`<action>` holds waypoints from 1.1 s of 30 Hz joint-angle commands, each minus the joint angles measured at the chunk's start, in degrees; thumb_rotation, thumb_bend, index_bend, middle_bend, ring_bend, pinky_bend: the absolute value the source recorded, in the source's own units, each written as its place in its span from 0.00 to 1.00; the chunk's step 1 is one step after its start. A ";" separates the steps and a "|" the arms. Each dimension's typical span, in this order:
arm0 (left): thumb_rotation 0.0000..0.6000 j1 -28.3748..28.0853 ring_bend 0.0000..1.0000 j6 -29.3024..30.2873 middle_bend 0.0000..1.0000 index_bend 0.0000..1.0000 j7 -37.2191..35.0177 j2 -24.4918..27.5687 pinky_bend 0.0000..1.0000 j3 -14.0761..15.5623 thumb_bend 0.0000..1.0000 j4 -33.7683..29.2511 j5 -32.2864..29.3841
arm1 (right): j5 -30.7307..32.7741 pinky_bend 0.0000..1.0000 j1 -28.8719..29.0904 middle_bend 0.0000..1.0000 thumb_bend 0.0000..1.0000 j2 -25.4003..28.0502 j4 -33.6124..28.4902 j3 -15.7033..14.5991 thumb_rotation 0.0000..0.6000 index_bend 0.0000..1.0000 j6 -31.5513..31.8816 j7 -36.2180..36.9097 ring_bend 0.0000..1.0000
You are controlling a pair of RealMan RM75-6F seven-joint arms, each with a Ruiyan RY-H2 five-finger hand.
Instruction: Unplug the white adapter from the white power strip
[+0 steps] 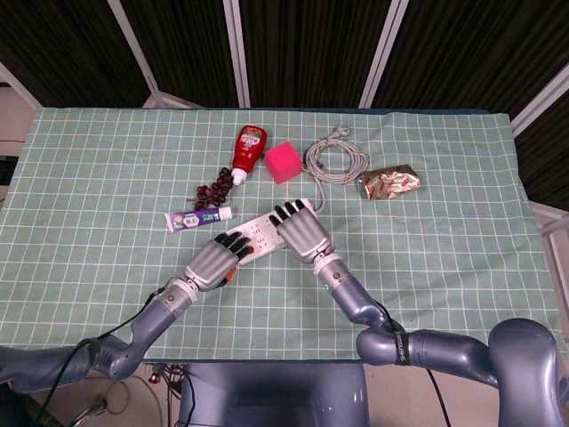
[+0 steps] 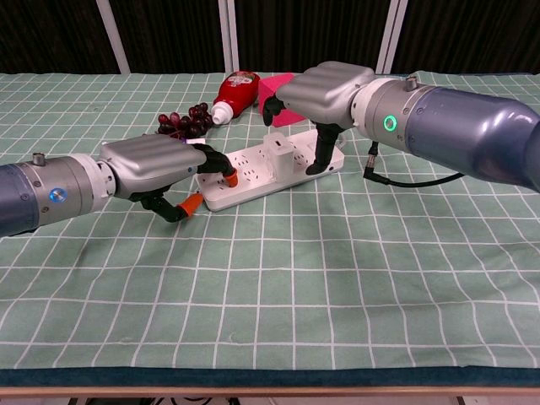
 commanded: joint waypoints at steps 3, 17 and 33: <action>1.00 -0.25 0.07 -0.24 0.17 0.25 -0.34 -0.24 0.21 0.07 0.60 0.36 0.12 | 1.40 0.24 1.03 0.21 0.26 -0.94 1.39 -0.71 1.00 0.26 -0.09 -0.42 0.20; 1.00 -0.53 0.07 -0.08 0.17 0.25 -0.52 -0.76 0.21 0.26 0.60 0.47 -0.28 | 3.96 0.25 3.53 0.22 0.26 -3.90 6.75 -1.43 1.00 0.29 -0.71 0.99 0.21; 1.00 -0.66 0.07 -0.21 0.17 0.25 -1.06 -1.49 0.21 0.80 0.60 1.42 -0.15 | 4.91 0.25 4.41 0.22 0.26 -5.76 10.61 -2.98 1.00 0.33 -1.48 3.07 0.21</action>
